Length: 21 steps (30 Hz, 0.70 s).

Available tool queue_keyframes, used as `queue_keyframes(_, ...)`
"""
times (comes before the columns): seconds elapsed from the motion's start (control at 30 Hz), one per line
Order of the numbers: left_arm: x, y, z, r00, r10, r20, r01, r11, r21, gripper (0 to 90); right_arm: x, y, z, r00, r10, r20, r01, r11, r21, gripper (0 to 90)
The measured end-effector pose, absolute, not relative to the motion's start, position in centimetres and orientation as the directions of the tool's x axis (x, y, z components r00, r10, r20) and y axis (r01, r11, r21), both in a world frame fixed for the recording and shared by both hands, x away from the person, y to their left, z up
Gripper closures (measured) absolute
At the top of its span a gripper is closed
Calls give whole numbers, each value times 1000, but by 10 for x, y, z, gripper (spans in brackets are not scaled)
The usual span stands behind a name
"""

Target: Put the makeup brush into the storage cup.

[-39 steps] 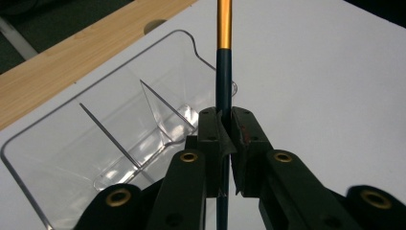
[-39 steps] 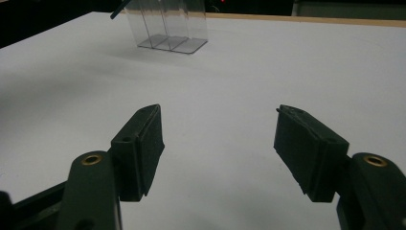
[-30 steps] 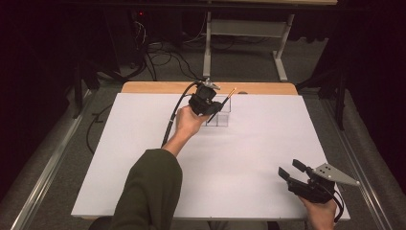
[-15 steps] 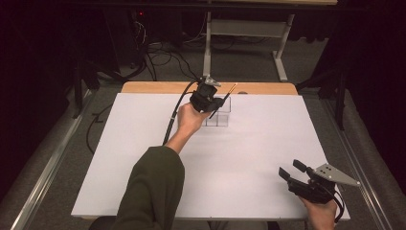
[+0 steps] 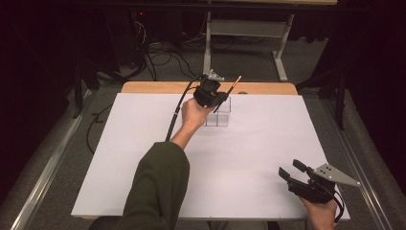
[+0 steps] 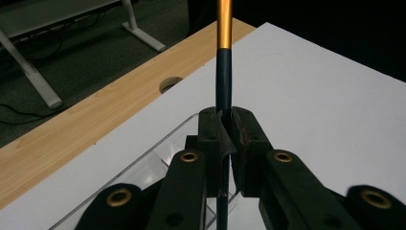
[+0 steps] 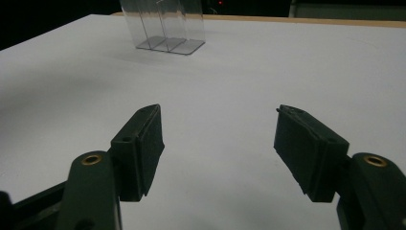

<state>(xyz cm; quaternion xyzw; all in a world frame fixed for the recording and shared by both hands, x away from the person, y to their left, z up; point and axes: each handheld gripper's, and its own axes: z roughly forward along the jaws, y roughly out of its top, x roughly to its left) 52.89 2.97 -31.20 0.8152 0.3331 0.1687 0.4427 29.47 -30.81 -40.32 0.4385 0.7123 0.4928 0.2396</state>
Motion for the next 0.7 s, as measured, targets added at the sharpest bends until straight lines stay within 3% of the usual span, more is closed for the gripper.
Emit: queue_keyframes(0.7,544,35,-321,684,729,-26,402,-346,848,835,295,-308,-404,-504,859,97,393,128,911,357)
